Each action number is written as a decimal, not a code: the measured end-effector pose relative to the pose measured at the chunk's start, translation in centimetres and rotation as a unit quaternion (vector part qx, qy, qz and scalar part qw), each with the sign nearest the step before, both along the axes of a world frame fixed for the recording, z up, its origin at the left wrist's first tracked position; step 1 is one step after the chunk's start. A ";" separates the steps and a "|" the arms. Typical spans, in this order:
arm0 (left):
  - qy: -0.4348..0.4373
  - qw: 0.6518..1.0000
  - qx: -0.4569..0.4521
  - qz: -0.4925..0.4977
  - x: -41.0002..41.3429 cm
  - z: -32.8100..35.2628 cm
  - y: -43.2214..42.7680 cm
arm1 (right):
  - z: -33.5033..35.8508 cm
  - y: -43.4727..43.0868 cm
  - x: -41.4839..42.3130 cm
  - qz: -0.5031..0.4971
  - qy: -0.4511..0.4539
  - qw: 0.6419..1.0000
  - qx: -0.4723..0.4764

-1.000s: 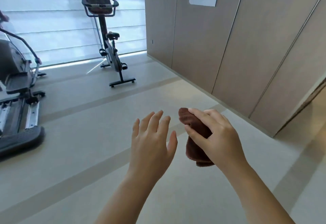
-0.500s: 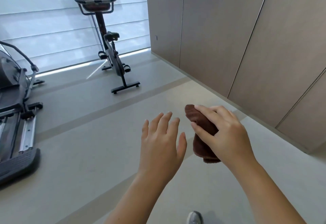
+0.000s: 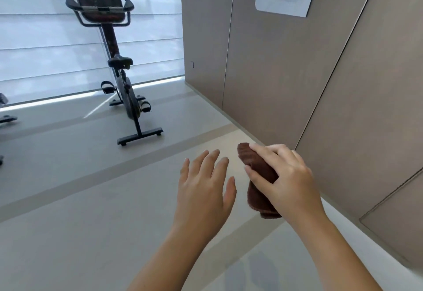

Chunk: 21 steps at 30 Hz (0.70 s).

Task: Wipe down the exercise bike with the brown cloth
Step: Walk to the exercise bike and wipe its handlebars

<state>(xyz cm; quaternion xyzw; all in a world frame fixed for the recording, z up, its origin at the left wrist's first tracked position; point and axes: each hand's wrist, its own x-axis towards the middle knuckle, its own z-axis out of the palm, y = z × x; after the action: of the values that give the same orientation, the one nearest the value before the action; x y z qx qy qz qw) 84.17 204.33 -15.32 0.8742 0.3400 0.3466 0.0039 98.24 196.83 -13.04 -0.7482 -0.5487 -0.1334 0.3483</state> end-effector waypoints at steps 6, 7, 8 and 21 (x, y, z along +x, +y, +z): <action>-0.014 1.000 -0.006 0.027 3.3 -0.7 14.3 | -0.5 14.5 3.4 0.026 -0.021 0.999 0.000; -0.012 1.000 -0.002 0.028 3.6 -0.9 17.0 | -0.5 17.2 3.7 0.029 -0.021 0.999 0.003; -0.008 1.000 0.000 0.030 3.8 -1.0 19.8 | -0.6 20.0 4.0 0.032 -0.018 0.999 0.006; 0.004 0.999 -0.007 0.032 9.0 0.5 50.7 | 0.4 51.0 9.5 0.034 -0.009 0.999 0.028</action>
<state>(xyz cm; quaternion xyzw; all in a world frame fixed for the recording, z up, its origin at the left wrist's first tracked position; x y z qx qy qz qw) 93.12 254.98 -14.80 0.8643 0.3704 0.3403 -0.0031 107.71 247.80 -12.69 -0.7180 -0.5728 -0.1440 0.3682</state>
